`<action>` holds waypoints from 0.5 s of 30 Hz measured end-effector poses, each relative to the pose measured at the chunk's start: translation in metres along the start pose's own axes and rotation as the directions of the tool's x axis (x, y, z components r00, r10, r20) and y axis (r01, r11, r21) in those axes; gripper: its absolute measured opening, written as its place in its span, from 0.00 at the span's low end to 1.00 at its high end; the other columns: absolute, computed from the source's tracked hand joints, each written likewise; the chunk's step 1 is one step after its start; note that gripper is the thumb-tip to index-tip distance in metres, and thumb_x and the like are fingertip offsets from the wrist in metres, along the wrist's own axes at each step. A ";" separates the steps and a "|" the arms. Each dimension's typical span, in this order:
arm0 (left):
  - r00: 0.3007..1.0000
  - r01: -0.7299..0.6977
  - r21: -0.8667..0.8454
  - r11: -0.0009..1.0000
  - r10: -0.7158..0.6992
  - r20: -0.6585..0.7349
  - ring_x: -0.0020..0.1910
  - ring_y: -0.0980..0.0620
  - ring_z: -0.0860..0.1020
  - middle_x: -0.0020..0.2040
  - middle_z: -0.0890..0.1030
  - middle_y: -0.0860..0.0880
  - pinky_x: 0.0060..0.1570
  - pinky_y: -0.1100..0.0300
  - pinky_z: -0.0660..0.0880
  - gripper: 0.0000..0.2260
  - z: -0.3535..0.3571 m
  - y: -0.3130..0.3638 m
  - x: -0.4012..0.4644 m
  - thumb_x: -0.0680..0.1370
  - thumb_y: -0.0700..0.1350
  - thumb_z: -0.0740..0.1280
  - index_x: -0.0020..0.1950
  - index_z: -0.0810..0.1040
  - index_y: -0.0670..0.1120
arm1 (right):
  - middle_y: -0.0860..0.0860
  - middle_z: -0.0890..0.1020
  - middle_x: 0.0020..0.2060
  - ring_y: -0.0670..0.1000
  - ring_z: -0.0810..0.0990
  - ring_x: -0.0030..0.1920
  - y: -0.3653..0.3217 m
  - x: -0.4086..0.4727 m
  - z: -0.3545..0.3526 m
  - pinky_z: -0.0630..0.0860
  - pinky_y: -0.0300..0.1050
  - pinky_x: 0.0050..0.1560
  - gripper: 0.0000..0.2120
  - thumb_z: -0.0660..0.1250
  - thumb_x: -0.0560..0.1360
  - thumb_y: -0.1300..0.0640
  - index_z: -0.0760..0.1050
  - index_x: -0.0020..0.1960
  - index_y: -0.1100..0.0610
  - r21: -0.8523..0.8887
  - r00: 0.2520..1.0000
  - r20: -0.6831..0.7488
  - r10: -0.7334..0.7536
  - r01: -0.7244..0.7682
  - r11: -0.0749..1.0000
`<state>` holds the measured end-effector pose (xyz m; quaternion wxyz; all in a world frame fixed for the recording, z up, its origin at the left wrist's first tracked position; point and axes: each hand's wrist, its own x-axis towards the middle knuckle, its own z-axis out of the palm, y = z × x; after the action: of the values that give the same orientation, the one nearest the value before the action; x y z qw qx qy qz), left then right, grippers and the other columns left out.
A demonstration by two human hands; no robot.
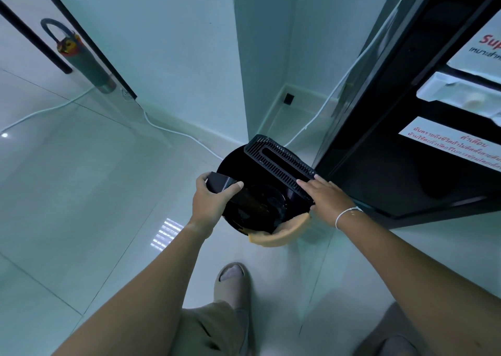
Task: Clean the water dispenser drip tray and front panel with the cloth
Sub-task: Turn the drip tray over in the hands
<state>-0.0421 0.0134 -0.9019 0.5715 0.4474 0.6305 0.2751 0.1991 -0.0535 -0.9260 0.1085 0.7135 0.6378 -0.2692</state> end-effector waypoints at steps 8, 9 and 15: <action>1.000 0.022 0.005 1.000 -0.022 -0.005 0.53 0.49 0.76 0.53 0.73 0.51 0.53 0.55 0.77 0.33 -0.001 -0.001 -0.001 0.69 0.49 0.75 0.69 0.62 0.52 | 0.49 0.60 0.73 0.51 0.47 0.76 -0.001 0.003 -0.001 0.46 0.50 0.75 0.35 0.60 0.75 0.66 0.48 0.76 0.50 0.026 1.000 -0.012 -0.016 0.016 1.000; 1.000 0.022 0.008 1.000 -0.022 -0.005 0.53 0.48 0.76 0.54 0.72 0.51 0.54 0.54 0.77 0.34 -0.001 -0.001 0.000 0.69 0.49 0.75 0.69 0.62 0.52 | 0.49 0.60 0.73 0.51 0.47 0.76 -0.002 0.002 -0.001 0.45 0.50 0.75 0.34 0.60 0.75 0.65 0.49 0.76 0.50 0.036 1.000 -0.030 -0.010 0.011 0.999; 0.999 0.017 0.041 0.999 -0.015 -0.042 0.52 0.47 0.78 0.53 0.75 0.49 0.53 0.50 0.78 0.28 -0.003 0.000 0.000 0.65 0.52 0.77 0.60 0.68 0.52 | 0.50 0.70 0.66 0.52 0.65 0.68 -0.022 -0.023 0.009 0.59 0.47 0.69 0.21 0.59 0.76 0.53 0.66 0.69 0.51 0.156 0.973 -0.206 -0.105 0.139 0.978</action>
<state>-0.0448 0.0141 -0.9009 0.5509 0.4484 0.6514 0.2666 0.1745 -0.0739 -0.9175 -0.0329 0.7024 0.6630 -0.2568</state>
